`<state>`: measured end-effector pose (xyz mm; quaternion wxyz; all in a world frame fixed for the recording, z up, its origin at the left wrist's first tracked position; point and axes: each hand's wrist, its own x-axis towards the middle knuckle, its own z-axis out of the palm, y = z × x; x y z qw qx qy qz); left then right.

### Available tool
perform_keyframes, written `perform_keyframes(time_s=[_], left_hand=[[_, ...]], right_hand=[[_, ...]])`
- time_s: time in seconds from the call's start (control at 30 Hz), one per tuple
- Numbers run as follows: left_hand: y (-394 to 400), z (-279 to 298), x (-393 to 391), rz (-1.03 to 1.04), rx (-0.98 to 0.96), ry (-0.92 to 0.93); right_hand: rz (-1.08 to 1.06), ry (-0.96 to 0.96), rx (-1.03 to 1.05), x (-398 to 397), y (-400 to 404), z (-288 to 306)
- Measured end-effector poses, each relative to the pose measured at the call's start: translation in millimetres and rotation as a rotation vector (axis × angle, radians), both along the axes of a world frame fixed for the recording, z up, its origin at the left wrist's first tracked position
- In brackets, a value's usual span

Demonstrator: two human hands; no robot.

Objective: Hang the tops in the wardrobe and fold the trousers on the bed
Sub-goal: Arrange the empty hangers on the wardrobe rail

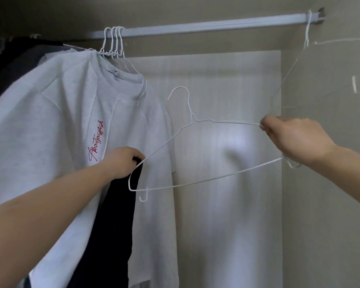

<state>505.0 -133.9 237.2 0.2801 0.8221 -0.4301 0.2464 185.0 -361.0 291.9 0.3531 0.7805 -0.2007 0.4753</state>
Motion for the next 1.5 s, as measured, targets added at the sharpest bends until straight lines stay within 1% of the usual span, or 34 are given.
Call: perform_keyframes(time_s=[0.13, 0.23, 0.27, 0.33, 0.43, 0.5, 0.6, 0.67, 0.77, 0.87, 0.9, 0.97, 1.03, 1.07, 1.1, 1.13, 1.17, 1.27, 1.3, 1.4, 1.43, 1.5], left_hand=[[-5.7, -0.8, -11.2, -0.019, -0.094, 0.092], [-15.9, -1.7, -21.0, -0.101, -0.125, 0.131], [-18.7, -2.0, -23.8, -0.142, -0.148, 0.169], [-22.7, -2.1, -28.4, -0.236, -0.225, 0.307], [-24.8, -2.7, -39.7, -0.394, -0.331, 0.598], [-28.3, -2.0, -43.4, -0.458, -0.392, 0.683], [-32.6, 0.5, -47.5, -0.407, -0.486, 0.629], [-33.2, -0.2, -51.1, -0.37, -0.51, 0.588], [-33.4, -6.0, -53.0, -0.341, -0.501, 0.572], [-35.7, -14.0, -54.3, -0.361, -0.464, 0.598], [-37.6, -16.7, -54.5, -0.366, -0.456, 0.598], [-42.5, -21.4, -54.8, -0.354, -0.463, 0.54], [-47.3, -24.0, -56.4, -0.336, -0.476, 0.452], [-49.7, -24.6, -57.8, -0.33, -0.474, 0.422], [-51.7, -24.7, -59.6, -0.331, -0.469, 0.401], [-53.5, -24.6, -61.6, -0.337, -0.459, 0.385], [-54.8, -24.1, -64.3, -0.343, -0.447, 0.369], [-56.1, -21.7, -72.1, -0.357, -0.419, 0.329], [-55.8, -21.2, -73.7, -0.36, -0.418, 0.316], [-51.3, -19.3, -75.2, -0.356, -0.436, 0.279], [-49.0, -19.2, -74.3, -0.353, -0.446, 0.271], [-43.2, -21.8, -68.9, -0.343, -0.465, 0.26]], right_hand=[[0.01, 0.022, -0.027, 12.4, 0.3, -8.0], [0.037, 0.004, -0.052, 21.4, 3.5, -11.2], [0.05, 0.005, -0.055, 24.4, 5.1, -12.3], [0.073, 0.017, -0.057, 31.0, 8.5, -15.8], [0.12, 0.042, -0.057, 39.5, 13.8, -25.6], [0.135, 0.069, -0.055, 44.9, 15.8, -35.7], [0.127, 0.113, -0.052, 53.3, 19.3, -50.8], [0.113, 0.143, -0.037, 57.0, 21.9, -58.9], [0.103, 0.145, -0.006, 56.6, 23.4, -66.0], [0.09, 0.14, 0.03, 53.1, 25.9, -73.3], [0.118, 0.142, 0.02, 51.5, 28.0, -75.5], [0.227, 0.181, -0.091, 49.5, 34.1, -79.9], [0.322, 0.303, -0.209, 52.4, 44.3, -88.6], [0.406, 0.384, -0.254, 56.0, 49.1, -96.7], [0.468, 0.474, -0.246, 61.2, 55.6, -108.3], [0.494, 0.562, -0.166, 67.5, 62.8, -124.3], [0.493, 0.62, -0.043, 74.6, 67.7, -141.6], [0.409, 0.758, 0.445, 95.4, 71.8, -184.0], [0.415, 0.778, 0.544, 100.4, 72.3, -193.8], [0.504, 0.801, 0.723, 109.5, 76.1, -211.3], [0.518, 0.843, 0.799, 111.0, 76.9, -216.5], [0.476, 0.95, 0.913, 111.0, 79.3, -228.1]])
